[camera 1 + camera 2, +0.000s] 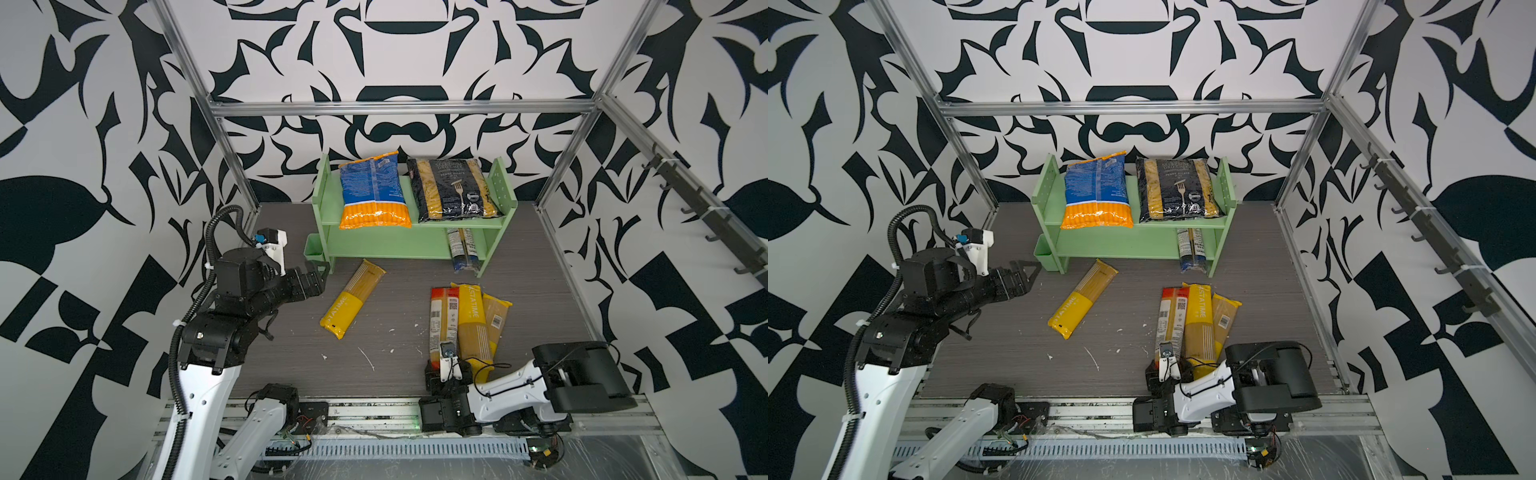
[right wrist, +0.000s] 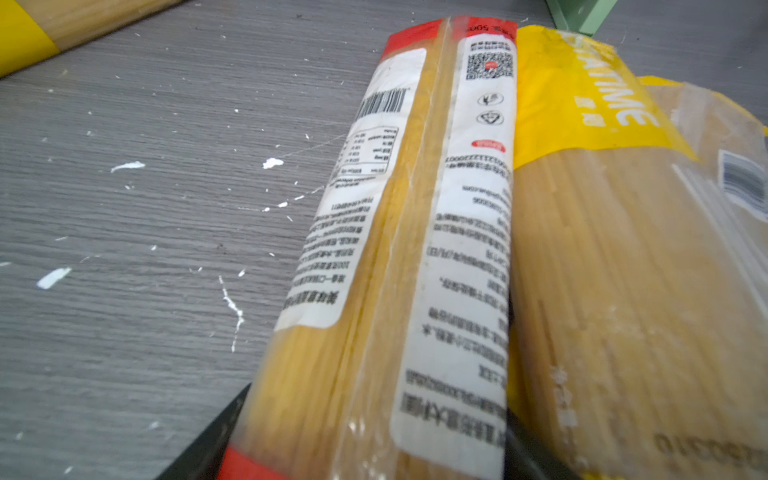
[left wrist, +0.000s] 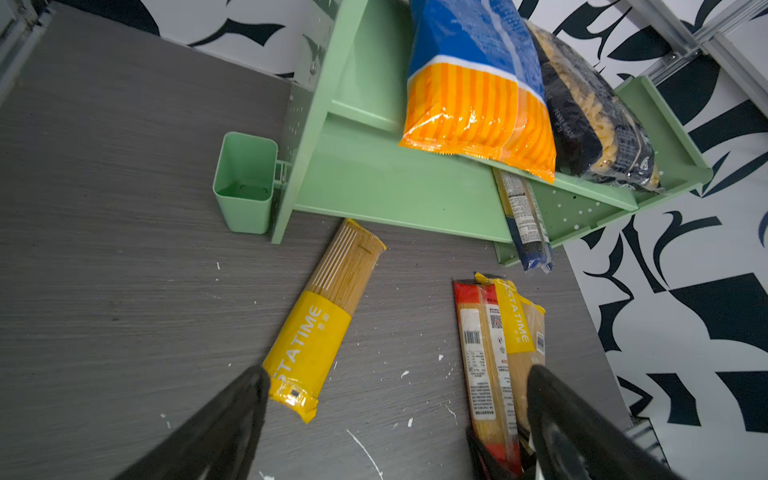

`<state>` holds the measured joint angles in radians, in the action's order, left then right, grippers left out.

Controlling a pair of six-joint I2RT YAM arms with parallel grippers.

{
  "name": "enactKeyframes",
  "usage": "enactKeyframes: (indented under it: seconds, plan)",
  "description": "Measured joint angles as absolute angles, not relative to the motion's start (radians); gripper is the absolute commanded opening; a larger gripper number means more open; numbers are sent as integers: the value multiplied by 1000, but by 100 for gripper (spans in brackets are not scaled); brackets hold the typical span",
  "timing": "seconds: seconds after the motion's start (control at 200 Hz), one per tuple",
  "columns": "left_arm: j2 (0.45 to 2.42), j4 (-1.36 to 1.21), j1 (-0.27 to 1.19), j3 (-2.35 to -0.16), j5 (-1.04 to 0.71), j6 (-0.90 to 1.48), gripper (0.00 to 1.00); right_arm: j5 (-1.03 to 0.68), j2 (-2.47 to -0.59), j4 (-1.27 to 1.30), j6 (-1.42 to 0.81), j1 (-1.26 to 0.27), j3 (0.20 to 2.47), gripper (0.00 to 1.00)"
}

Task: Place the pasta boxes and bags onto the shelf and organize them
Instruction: 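Close the right gripper on the red-topped spaghetti pack while the left gripper lowers, then lift the red-topped spaghetti pack off the pile with the right gripper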

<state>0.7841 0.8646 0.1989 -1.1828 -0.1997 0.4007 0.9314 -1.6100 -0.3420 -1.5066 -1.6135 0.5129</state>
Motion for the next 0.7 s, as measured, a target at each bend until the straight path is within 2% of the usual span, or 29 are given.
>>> enactKeyframes:
  seconds: [0.46,0.55,0.7]
  plan:
    - [577,886,203,-813,-522,548,99,898,-1586,-332,-1492,-1604,510,67]
    - [564,867,204,-765,-544,578,99,897,-1590,-315,-1496,-1603,508,61]
    - [566,841,210,-748,-563,604,99,917,-1623,-290,-1515,-1603,522,46]
